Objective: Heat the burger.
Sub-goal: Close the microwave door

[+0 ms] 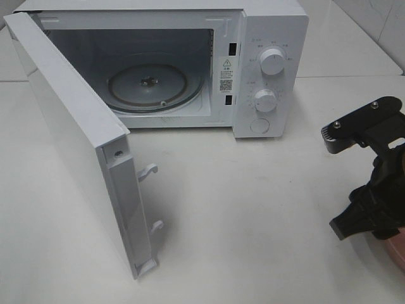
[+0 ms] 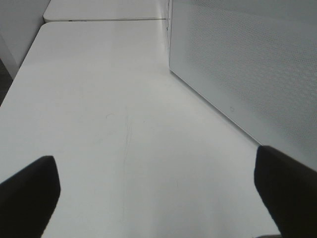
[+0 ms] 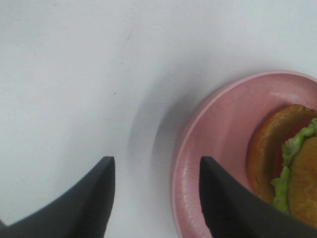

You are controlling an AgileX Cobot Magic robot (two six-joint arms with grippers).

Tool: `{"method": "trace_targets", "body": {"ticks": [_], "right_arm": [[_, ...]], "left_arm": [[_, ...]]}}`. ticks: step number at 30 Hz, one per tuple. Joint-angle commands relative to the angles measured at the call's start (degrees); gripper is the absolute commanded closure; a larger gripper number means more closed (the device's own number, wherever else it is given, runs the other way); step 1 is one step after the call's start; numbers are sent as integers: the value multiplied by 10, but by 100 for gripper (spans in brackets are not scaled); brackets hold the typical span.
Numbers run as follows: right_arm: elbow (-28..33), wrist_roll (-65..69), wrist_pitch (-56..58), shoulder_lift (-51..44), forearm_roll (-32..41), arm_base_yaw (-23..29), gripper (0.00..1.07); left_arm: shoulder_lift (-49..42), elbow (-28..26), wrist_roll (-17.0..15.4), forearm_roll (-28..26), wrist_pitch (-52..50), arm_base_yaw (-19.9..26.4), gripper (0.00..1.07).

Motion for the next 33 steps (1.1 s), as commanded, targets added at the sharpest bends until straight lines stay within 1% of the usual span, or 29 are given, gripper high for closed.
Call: {"method": "trace_targets", "body": {"ticks": [1, 2, 3, 4, 5, 6, 7, 8, 9, 10, 11, 12, 13, 14, 20, 22, 25, 26, 28, 30, 33], "right_arm": [[-2, -58, 2, -25, 43, -2, 55], [-2, -80, 2, -37, 62, -2, 55], [-2, -118, 2, -57, 96, -2, 54], [-2, -118, 2, -57, 96, -2, 54], [-2, -156, 3, -81, 129, -2, 51], [-2, -174, 5, -93, 147, -2, 49], [-2, -174, 5, -93, 147, -2, 49], [-2, -202, 9, -117, 176, -2, 44], [-2, -202, 9, -117, 176, -2, 44], [-2, -226, 14, -141, 202, -2, 39], [-2, -238, 19, -154, 211, -2, 36], [-2, -238, 19, -154, 211, -2, 36], [-2, -250, 28, -178, 226, -2, 31], [-2, -254, 35, -188, 231, -2, 29], [-2, -254, 84, -240, 235, -2, 29], [-2, -254, 117, -288, 237, -2, 31], [-2, -254, 126, -301, 239, -2, 31], [-2, -254, 142, -323, 245, -2, 31], [-2, -254, 147, -333, 249, -2, 31], [6, -254, 165, -392, 250, -3, 31], [9, -254, 168, -405, 250, -4, 31]], "left_arm": [[-11, 2, -4, -3, -8, 1, 6], [-11, 2, -4, -3, -8, 1, 6], [-11, 2, -4, -3, -8, 1, 6], [-11, 2, -4, -3, -8, 1, 6], [-11, 2, -4, -3, -8, 1, 6], [-11, 2, -4, -3, -8, 1, 6], [-11, 2, -4, -3, -8, 1, 6], [-11, 2, -4, -3, -8, 1, 6], [-11, 2, -4, -3, -8, 1, 6], [-11, 2, -4, -3, -8, 1, 6], [-11, 2, -4, -3, -8, 1, 6], [-11, 2, -4, -3, -8, 1, 6], [-11, 2, -4, -3, -8, 1, 6], [-11, 2, -4, -3, -8, 1, 6], [-11, 2, -4, -3, -8, 1, 6], [-11, 2, -4, -3, -8, 1, 6], [-11, 2, -4, -3, -8, 1, 6], [-11, 2, -4, -3, -8, 1, 6], [-11, 2, -4, -3, -8, 1, 6], [-11, 2, -4, -3, -8, 1, 6], [-11, 2, -4, -3, -8, 1, 6]]}}
